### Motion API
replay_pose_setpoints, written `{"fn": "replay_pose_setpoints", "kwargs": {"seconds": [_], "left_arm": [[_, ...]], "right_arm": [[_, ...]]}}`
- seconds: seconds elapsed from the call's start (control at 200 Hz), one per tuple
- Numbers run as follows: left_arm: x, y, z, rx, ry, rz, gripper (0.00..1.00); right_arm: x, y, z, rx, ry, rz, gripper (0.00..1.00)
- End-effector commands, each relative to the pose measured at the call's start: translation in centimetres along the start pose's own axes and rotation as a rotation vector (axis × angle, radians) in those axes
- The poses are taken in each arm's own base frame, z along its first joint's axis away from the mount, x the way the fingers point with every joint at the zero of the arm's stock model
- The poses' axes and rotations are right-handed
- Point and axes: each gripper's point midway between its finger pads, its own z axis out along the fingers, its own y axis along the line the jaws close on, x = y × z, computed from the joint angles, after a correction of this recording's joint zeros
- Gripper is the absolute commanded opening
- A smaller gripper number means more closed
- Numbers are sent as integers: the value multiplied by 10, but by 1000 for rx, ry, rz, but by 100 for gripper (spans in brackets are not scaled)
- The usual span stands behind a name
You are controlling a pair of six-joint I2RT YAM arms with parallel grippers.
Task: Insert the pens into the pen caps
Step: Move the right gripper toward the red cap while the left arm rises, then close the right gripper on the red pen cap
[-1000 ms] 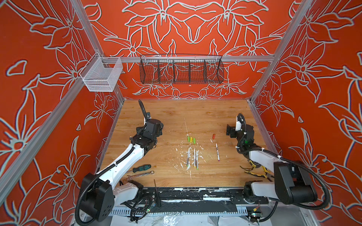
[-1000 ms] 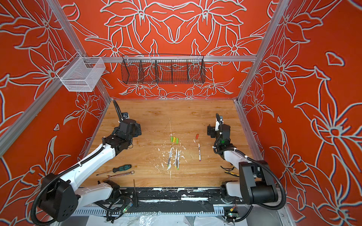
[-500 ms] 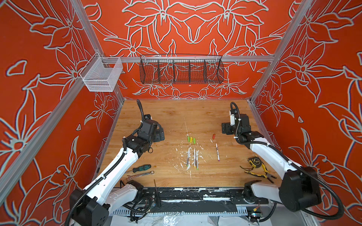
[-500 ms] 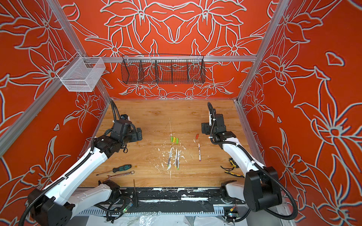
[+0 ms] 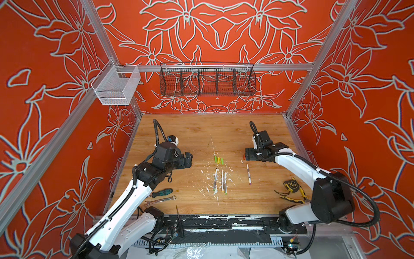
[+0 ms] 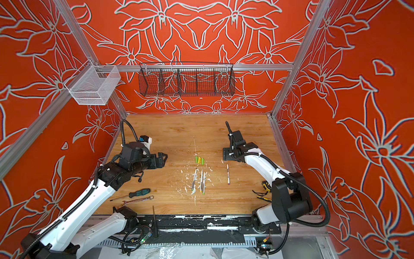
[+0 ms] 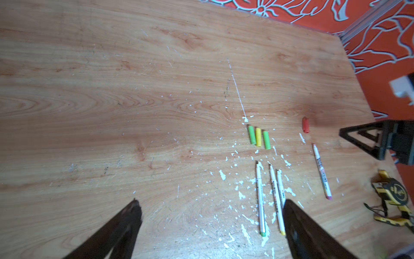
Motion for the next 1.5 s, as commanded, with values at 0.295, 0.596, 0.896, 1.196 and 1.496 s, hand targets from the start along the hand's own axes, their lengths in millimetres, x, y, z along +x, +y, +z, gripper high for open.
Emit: {"fn": "replay_pose_setpoints", "kwargs": {"seconds": [0.295,0.596,0.896,1.196,1.496], "left_arm": [[9,-9,1,56,10,-6,97],[7,-11,8,53,12,0,97],[2,-15,16,63,17,0,97],[1,-16,16,62,19,3,97],[1,-16,13,66,11,0,97]], "right_arm": [[-12,22,51,-22,125,97,52],[-18,16,68,20,153,108,38],[-10,7,76,1,178,127,33],[-6,13,84,-43,193,119,29],[-6,12,93,-45,205,135,25]]}}
